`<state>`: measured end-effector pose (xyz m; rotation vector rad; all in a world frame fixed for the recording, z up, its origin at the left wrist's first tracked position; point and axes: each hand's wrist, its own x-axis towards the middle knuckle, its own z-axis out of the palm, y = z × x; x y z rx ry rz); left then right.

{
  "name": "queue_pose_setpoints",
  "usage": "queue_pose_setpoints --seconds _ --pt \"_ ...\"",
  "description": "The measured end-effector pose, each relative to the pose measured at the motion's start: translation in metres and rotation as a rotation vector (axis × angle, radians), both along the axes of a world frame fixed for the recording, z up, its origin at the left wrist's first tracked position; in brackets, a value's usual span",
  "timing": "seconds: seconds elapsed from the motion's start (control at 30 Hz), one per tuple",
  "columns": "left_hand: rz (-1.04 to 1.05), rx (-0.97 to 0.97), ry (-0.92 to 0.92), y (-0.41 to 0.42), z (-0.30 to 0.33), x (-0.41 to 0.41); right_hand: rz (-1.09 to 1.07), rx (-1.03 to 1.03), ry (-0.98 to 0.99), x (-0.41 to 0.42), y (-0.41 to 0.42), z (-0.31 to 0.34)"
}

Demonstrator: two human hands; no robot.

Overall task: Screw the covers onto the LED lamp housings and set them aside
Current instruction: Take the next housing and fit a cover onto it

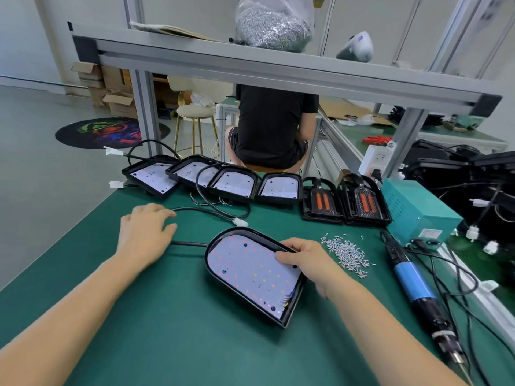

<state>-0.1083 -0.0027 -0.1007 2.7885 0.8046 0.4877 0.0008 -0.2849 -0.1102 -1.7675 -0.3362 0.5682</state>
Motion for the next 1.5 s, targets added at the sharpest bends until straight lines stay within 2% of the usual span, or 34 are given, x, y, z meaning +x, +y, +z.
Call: queue_pose_setpoints --seconds 0.07,0.17,0.37,0.47,0.6,0.73,0.9,0.97,1.03,1.13,1.2,1.37,1.5 --pt "-0.102 -0.094 -0.094 -0.030 0.001 0.003 -0.021 0.001 -0.039 -0.005 0.002 -0.001" --pt "-0.218 -0.272 -0.087 -0.072 -0.005 0.009 -0.071 -0.014 -0.151 -0.012 0.002 -0.005" --pt "-0.223 -0.431 -0.098 -0.098 -0.019 0.020 -0.150 -0.101 -0.280 -0.016 0.000 -0.010" --pt "-0.268 -0.457 -0.100 -0.093 -0.017 0.022 -0.110 -0.125 -0.294 -0.015 -0.003 -0.008" --pt "-0.325 -0.479 -0.072 -0.084 -0.016 0.022 -0.115 0.004 -0.203 -0.012 -0.019 0.000" --pt "-0.333 -0.558 -0.120 -0.082 -0.019 0.024 -0.158 -0.017 -0.210 -0.004 -0.044 0.001" --pt "-0.274 -0.630 -0.141 -0.082 -0.024 0.028 -0.030 -0.120 -0.184 -0.009 -0.052 -0.005" --pt "-0.261 -0.621 -0.167 -0.084 -0.028 0.027 -0.057 -0.146 -0.237 -0.002 -0.050 0.000" --pt "-0.243 -0.637 -0.219 -0.087 -0.032 0.025 -0.126 -0.241 -0.376 0.015 -0.050 0.007" --pt "-0.186 -0.673 -0.308 -0.089 -0.038 0.022 -0.180 -0.590 -0.602 0.048 -0.050 0.017" --pt "-0.152 -0.652 -0.335 -0.089 -0.039 0.021 -0.190 -0.743 -0.685 0.070 -0.050 0.018" --pt "-0.108 -0.630 -0.351 -0.088 -0.041 0.021 -0.144 -0.945 -0.805 0.099 -0.045 0.014" --pt "-0.087 -0.643 -0.347 -0.087 -0.041 0.022 -0.271 -1.038 -0.836 0.113 -0.051 0.013"
